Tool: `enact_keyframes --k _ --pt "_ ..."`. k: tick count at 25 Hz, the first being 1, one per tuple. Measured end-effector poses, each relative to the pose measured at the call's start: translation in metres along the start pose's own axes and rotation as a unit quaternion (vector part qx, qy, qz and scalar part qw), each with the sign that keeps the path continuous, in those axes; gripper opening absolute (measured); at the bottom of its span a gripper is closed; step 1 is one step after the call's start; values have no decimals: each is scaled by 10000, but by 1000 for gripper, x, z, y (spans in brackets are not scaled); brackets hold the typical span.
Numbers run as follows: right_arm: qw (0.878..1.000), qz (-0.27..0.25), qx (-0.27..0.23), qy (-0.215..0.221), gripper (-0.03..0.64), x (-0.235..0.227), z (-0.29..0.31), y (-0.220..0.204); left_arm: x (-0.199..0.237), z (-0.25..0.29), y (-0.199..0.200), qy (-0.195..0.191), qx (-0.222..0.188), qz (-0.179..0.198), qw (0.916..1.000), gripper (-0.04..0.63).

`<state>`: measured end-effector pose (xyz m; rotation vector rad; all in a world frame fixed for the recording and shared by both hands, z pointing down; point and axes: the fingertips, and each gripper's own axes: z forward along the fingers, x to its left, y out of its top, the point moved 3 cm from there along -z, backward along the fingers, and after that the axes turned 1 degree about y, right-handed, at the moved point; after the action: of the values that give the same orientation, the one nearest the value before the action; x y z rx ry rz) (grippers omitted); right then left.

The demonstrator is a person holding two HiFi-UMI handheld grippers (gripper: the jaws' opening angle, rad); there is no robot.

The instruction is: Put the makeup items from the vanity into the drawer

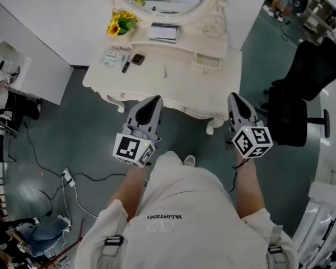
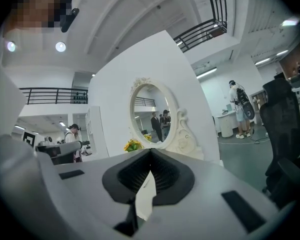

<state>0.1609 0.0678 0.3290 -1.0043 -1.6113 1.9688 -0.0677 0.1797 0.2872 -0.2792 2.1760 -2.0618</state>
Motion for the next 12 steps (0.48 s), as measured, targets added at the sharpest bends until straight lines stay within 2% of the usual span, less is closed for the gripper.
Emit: enact_keyframes --k 8,12 --pt "9993 -2 279 231 11 3 38 -19 33 14 -25 446 286 -118 9985 3" --pt "9990 0 362 255 11 -2 62 -23 52 35 -34 478 340 -267 9979 3"
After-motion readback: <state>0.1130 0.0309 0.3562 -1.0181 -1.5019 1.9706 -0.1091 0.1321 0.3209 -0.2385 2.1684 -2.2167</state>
